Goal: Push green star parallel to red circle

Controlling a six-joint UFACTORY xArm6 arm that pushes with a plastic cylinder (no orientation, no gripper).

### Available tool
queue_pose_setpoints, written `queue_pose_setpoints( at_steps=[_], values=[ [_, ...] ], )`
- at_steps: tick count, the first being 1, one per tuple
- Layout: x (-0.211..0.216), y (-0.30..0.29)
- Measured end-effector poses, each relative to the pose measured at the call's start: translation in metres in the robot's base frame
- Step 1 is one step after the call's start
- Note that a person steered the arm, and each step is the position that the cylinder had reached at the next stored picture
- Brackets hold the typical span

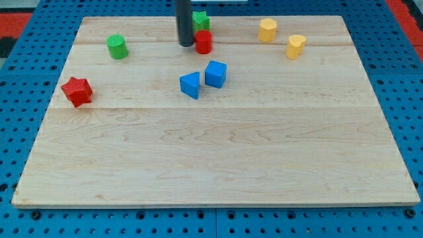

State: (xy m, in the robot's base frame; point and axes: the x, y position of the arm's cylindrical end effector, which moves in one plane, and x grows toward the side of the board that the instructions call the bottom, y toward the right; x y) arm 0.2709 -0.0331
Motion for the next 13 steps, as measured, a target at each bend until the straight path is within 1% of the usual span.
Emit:
queue_pose_setpoints(
  at_steps=[4,6,7,8,9,11,12,13],
  values=[
    [-0.005,-0.009],
    [0.035,-0.003],
    [0.038,0.025],
    [0.04,0.018],
    [0.017,-0.037],
    [-0.063,-0.035],
    [-0.075,-0.001],
    [-0.074,0.061]
  ],
)
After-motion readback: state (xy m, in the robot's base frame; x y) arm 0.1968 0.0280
